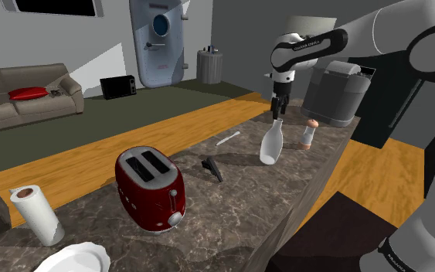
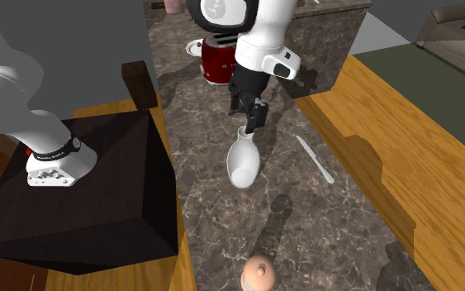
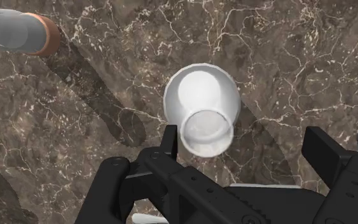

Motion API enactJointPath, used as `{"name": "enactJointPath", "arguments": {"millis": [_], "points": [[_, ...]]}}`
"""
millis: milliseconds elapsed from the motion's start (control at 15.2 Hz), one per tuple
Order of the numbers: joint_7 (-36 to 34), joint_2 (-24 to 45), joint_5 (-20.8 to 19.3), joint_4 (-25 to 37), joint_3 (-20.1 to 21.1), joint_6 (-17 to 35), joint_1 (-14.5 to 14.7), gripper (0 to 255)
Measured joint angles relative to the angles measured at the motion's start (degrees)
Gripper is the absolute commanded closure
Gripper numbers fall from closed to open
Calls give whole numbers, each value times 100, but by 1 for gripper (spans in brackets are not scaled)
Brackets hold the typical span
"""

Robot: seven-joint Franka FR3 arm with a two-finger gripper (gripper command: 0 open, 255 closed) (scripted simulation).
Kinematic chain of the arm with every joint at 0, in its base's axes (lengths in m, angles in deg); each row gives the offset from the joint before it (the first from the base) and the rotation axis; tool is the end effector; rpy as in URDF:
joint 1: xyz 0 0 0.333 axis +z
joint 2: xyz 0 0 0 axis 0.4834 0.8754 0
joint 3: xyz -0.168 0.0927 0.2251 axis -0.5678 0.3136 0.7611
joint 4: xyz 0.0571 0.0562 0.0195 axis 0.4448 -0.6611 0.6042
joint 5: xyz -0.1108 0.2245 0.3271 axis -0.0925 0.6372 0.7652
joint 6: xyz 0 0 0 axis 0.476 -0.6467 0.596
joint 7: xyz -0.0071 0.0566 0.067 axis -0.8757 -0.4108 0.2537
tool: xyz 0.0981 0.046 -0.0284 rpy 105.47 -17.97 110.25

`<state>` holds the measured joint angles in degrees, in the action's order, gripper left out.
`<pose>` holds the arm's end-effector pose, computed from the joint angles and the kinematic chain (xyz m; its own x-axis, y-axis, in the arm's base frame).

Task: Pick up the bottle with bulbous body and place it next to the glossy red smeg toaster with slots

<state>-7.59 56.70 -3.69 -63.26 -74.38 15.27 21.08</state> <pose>0.6190 -0.1474 0.3898 0.9628 0.2214 -0.1549 0.2219 -0.9750 -0.0141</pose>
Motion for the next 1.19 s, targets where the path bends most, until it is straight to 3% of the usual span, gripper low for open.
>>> {"name": "enactJointPath", "arguments": {"millis": [198,660,1056,1122,1188], "points": [[96,503,12,492,-20,20,-63,0],[108,650,15,174,-23,489,-82,0],[110,652,15,143,-24,526,-84,0],[110,652,15,143,-24,526,-84,255],[110,652,15,143,-24,526,-84,255]]}}
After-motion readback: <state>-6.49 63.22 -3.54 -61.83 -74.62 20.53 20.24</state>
